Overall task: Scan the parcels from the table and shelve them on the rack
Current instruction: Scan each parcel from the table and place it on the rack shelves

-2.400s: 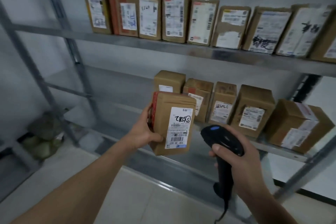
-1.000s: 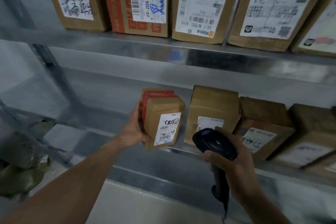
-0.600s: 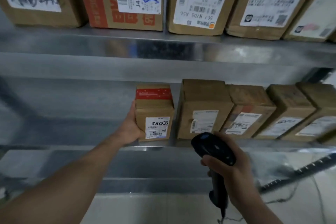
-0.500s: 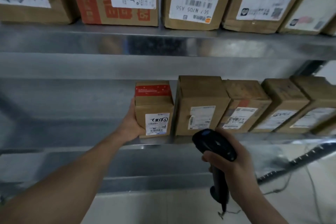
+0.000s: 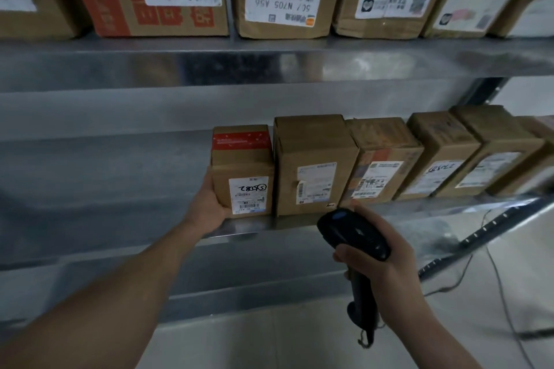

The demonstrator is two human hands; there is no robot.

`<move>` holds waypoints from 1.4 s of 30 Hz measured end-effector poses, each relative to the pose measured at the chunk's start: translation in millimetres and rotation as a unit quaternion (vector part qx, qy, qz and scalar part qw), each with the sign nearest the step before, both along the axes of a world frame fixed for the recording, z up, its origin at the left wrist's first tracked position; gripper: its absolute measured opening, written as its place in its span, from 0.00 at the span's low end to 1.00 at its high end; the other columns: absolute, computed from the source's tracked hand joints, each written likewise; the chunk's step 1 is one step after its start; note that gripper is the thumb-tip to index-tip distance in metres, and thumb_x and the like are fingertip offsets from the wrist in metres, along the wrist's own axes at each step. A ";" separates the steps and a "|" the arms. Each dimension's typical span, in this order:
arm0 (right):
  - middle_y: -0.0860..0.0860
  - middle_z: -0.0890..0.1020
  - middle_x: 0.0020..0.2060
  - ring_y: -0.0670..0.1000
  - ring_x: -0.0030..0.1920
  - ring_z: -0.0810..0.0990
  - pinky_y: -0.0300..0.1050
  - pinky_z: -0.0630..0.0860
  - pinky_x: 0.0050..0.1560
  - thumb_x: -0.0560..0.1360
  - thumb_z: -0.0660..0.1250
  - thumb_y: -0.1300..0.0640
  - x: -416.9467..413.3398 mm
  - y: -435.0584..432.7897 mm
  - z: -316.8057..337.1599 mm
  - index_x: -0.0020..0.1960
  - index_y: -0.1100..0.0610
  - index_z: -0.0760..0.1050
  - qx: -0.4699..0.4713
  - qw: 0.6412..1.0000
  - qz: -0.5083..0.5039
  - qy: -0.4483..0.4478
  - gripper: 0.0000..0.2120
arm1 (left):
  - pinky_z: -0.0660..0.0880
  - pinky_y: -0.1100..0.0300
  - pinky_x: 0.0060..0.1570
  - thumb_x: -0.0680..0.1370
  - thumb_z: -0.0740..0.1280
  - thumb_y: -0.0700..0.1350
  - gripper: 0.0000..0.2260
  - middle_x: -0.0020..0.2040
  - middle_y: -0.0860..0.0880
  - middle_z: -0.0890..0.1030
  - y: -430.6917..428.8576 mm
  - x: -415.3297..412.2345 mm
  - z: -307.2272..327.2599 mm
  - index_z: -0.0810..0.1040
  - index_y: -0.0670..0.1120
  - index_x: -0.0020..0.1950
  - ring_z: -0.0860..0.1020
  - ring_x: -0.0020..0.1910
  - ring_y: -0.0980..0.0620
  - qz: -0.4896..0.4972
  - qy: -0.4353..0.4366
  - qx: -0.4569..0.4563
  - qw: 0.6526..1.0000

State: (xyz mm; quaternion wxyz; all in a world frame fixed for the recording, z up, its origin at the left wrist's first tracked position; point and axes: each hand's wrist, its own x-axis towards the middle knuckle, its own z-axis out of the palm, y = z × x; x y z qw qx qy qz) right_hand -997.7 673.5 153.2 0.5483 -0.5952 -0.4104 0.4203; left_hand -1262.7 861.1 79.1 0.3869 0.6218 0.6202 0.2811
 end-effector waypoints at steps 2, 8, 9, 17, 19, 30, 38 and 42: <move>0.49 0.87 0.50 0.58 0.46 0.86 0.49 0.81 0.38 0.62 0.77 0.56 4.3 -3.8 0.4 0.62 0.43 0.79 0.000 1.000 0.003 0.000 0.29 | 0.79 0.55 0.56 0.68 0.81 0.39 0.39 0.51 0.62 0.78 -2.1 -3.2 -6.5 0.64 0.52 0.73 0.80 0.50 0.56 0.014 0.003 -0.003 1.000; 0.50 0.87 0.50 0.59 0.45 0.86 0.47 0.81 0.35 0.60 0.77 0.56 23.9 -21.4 1.3 0.60 0.43 0.80 0.006 1.000 0.013 0.012 0.29 | 0.71 0.48 0.68 0.75 0.74 0.43 0.38 0.73 0.41 0.72 -29.3 5.6 -4.1 0.58 0.42 0.80 0.72 0.70 0.40 0.096 0.090 -0.042 0.990; 0.49 0.87 0.49 0.59 0.45 0.86 0.47 0.81 0.35 0.60 0.77 0.56 28.3 -26.0 2.2 0.59 0.42 0.80 0.009 1.000 0.016 0.013 0.28 | 0.70 0.50 0.68 0.74 0.75 0.45 0.40 0.74 0.40 0.71 -37.0 8.2 -2.8 0.58 0.41 0.80 0.71 0.72 0.40 0.110 0.114 -0.055 0.986; 0.49 0.87 0.48 0.57 0.45 0.86 0.48 0.82 0.36 0.61 0.77 0.54 83.9 -84.4 7.9 0.63 0.44 0.77 0.033 0.999 0.029 0.007 0.31 | 0.74 0.57 0.55 0.76 0.71 0.48 0.18 0.61 0.41 0.82 -119.1 66.8 10.7 0.79 0.45 0.65 0.80 0.59 0.43 0.056 0.218 -0.056 0.973; 0.48 0.87 0.49 0.57 0.44 0.86 0.50 0.83 0.37 0.61 0.77 0.54 104.3 -102.6 12.2 0.63 0.42 0.76 0.037 0.999 0.022 0.007 0.31 | 0.73 0.57 0.59 0.76 0.70 0.50 0.21 0.65 0.42 0.79 -136.1 98.8 20.6 0.77 0.43 0.67 0.77 0.63 0.43 0.026 0.241 -0.033 0.970; 0.51 0.86 0.50 0.58 0.47 0.86 0.53 0.84 0.41 0.59 0.78 0.53 251.0 -204.8 26.3 0.64 0.44 0.78 0.066 0.990 -0.124 0.002 0.33 | 0.72 0.54 0.62 0.80 0.63 0.59 0.24 0.69 0.44 0.76 -193.4 328.8 65.4 0.74 0.46 0.71 0.75 0.67 0.44 -0.202 0.330 0.159 0.908; 0.55 0.85 0.50 0.65 0.45 0.85 0.62 0.84 0.41 0.58 0.78 0.56 358.7 -269.6 34.4 0.57 0.41 0.79 0.074 0.951 -0.300 0.013 0.28 | 0.66 0.53 0.68 0.82 0.61 0.58 0.26 0.75 0.46 0.68 -225.1 500.9 80.0 0.68 0.45 0.76 0.68 0.73 0.47 -0.354 0.282 0.208 0.867; 0.56 0.85 0.50 0.66 0.45 0.85 0.56 0.82 0.38 0.61 0.80 0.60 410.3 -296.9 36.4 0.60 0.45 0.80 0.075 0.922 -0.380 0.016 0.29 | 0.70 0.54 0.62 0.81 0.63 0.57 0.23 0.69 0.45 0.75 -238.1 590.0 76.8 0.73 0.44 0.70 0.73 0.66 0.47 -0.416 0.248 0.234 0.843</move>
